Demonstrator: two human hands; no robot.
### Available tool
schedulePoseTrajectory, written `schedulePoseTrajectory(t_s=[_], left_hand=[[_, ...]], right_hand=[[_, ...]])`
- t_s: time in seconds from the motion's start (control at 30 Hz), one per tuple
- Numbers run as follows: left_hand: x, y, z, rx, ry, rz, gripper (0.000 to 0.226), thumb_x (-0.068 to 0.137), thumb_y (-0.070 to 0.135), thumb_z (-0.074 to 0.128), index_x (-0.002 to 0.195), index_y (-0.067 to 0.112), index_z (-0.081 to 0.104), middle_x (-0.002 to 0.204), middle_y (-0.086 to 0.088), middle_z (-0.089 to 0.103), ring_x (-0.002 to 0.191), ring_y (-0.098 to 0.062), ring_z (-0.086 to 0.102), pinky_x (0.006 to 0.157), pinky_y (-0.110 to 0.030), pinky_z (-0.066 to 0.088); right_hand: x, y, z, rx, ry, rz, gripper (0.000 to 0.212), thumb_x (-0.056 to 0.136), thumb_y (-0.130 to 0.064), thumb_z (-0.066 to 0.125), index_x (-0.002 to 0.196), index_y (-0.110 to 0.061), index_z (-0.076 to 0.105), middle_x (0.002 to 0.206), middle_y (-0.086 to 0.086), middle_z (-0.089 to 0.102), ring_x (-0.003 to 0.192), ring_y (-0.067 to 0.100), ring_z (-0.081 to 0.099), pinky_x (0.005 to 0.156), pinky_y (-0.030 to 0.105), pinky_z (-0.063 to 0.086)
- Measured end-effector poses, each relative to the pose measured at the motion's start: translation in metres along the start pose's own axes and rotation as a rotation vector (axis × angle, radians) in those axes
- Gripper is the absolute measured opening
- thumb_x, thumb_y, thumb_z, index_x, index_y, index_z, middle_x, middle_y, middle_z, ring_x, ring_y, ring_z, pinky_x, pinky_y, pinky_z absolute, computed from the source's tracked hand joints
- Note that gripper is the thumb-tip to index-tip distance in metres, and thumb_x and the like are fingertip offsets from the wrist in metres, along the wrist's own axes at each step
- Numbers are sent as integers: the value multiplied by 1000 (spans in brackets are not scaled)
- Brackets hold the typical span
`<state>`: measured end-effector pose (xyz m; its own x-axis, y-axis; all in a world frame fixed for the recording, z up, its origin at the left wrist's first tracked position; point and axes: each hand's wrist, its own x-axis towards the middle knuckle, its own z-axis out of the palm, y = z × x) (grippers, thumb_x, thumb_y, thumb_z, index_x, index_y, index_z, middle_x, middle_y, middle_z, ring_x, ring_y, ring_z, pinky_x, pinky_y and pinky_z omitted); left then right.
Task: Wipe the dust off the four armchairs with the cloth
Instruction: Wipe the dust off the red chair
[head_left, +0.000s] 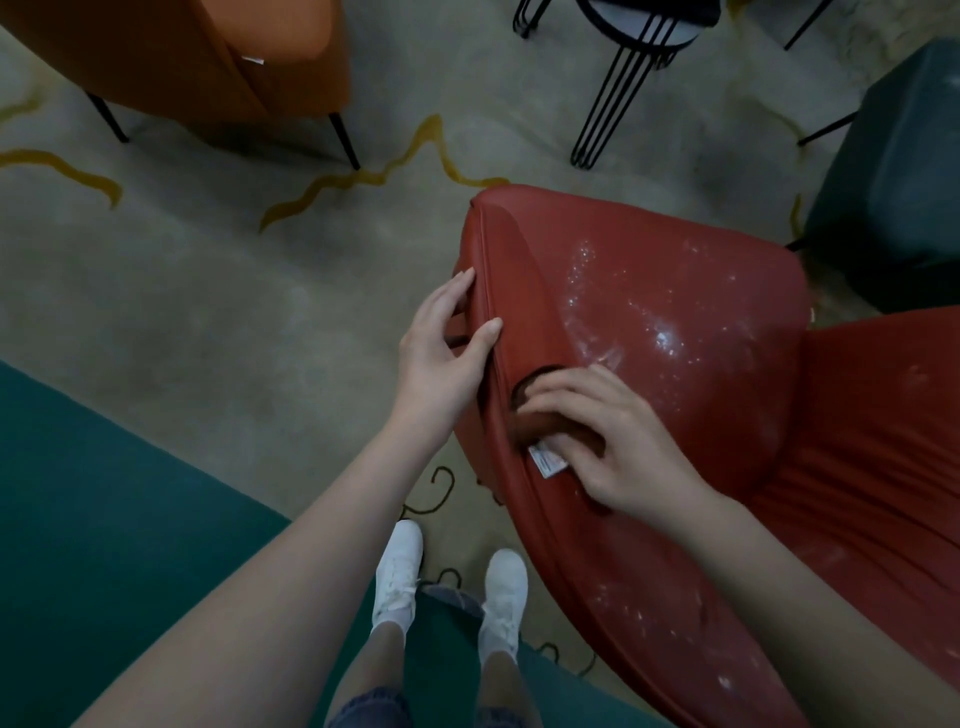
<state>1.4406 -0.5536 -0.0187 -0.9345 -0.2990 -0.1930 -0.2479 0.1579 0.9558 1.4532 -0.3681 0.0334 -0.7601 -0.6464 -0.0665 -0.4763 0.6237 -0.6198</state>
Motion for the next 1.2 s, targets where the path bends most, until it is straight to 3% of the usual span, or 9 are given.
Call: schedulePoseTrajectory(t_s=[0.1, 0.2, 0.4, 0.6, 0.73, 0.9, 1.03, 1.2], left_hand=[[-2, 3, 2, 4, 2, -7, 57, 86, 34, 62, 141, 18, 52, 140, -2, 53, 126, -12, 52, 103, -43, 48], [-7, 6, 8, 27, 36, -5, 52, 91, 28, 62, 141, 16, 51, 140, -3, 51, 128, -15, 51, 102, -41, 49], [-26, 6, 15, 54, 116, -13, 47, 92, 27, 62, 137, 15, 53, 132, 3, 51, 124, -13, 52, 100, -40, 49], [-56, 12, 35, 110, 198, -72, 52, 98, 32, 59, 145, 18, 44, 142, 5, 43, 131, -10, 44, 110, -42, 41], [-67, 20, 52, 163, 294, -128, 56, 98, 31, 59, 148, 15, 40, 147, -1, 41, 135, -11, 39, 114, -26, 29], [-68, 23, 66, 267, 359, -132, 62, 96, 31, 62, 149, 12, 36, 150, -5, 38, 138, -15, 34, 103, -8, 17], [-68, 21, 67, 364, 382, -111, 63, 95, 33, 63, 149, 11, 38, 148, -6, 41, 136, -15, 37, 101, -5, 17], [-68, 22, 69, 442, 408, -110, 62, 95, 33, 63, 148, 11, 39, 147, -5, 43, 134, -13, 39, 102, -6, 19]], right_hand=[[-10, 0, -8, 70, -6, 11, 24, 83, -7, 68, 105, -15, 72, 112, -8, 66, 104, 17, 60, 92, 32, 44], [11, 9, -14, 52, 134, 11, 22, 83, -4, 68, 104, -11, 73, 110, -2, 68, 108, 8, 58, 95, 31, 42], [0, 21, 4, 152, 182, 47, 24, 84, -8, 68, 107, -12, 71, 113, -4, 67, 110, 14, 61, 98, 39, 46], [-16, 36, -2, 293, 271, 125, 21, 85, -2, 67, 104, -11, 70, 109, -4, 66, 108, 4, 59, 96, 15, 40], [-26, 41, 5, 341, 235, 100, 19, 84, -5, 65, 103, -10, 68, 107, -4, 64, 106, 3, 58, 95, 14, 40], [-44, 64, -1, 431, 177, 107, 19, 86, -5, 64, 105, -11, 67, 109, -2, 64, 107, 2, 58, 94, 13, 40], [-36, 84, 10, 542, 207, 211, 19, 92, -12, 61, 108, -22, 61, 110, -3, 63, 106, 5, 58, 92, 16, 43], [-28, 115, 32, 672, 242, 294, 20, 93, -12, 58, 110, -24, 57, 110, 1, 63, 106, 14, 60, 95, 29, 48]])
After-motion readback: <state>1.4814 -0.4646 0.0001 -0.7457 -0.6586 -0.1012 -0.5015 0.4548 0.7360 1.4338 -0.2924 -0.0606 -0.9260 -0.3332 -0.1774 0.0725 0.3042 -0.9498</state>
